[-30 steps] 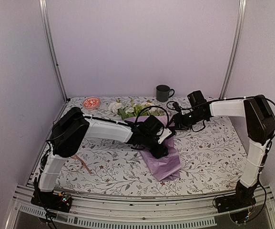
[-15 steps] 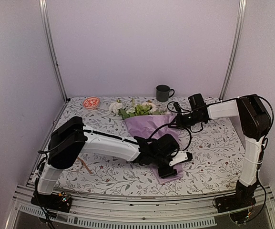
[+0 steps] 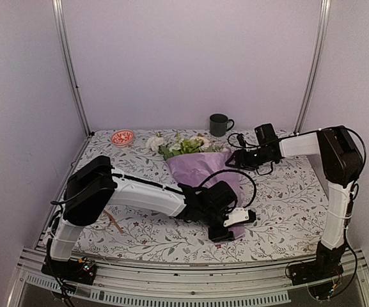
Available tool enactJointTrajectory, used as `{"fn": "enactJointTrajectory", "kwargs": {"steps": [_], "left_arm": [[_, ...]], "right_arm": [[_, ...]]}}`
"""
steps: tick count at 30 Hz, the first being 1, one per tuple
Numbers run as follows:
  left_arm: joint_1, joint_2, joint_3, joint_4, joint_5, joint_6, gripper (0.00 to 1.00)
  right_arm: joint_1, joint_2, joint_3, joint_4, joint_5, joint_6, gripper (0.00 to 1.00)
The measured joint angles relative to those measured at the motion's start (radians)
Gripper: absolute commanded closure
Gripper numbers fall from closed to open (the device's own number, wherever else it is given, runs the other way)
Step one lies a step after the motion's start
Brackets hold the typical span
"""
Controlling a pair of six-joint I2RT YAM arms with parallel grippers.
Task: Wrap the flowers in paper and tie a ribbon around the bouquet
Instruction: Pick up the folded bouquet from the center of the board.
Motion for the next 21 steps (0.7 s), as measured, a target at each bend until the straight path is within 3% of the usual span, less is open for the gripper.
{"fn": "enactJointTrajectory", "kwargs": {"steps": [5,9,13,21], "left_arm": [[0.008,0.000,-0.003,0.002,0.036,0.013,0.41],[0.009,0.000,-0.003,-0.003,0.051,0.022,0.41],[0.010,0.000,-0.005,-0.004,0.059,0.022,0.41],[0.012,-0.002,-0.016,0.011,0.070,0.021,0.41]], "right_arm": [[-0.045,-0.111,-0.111,-0.049,-0.058,-0.011,0.15],[-0.058,-0.179,-0.246,-0.053,-0.155,-0.007,0.14],[-0.040,-0.151,-0.309,-0.031,-0.222,0.012,0.14],[-0.008,-0.045,-0.275,0.134,-0.375,0.055,0.14]]}}
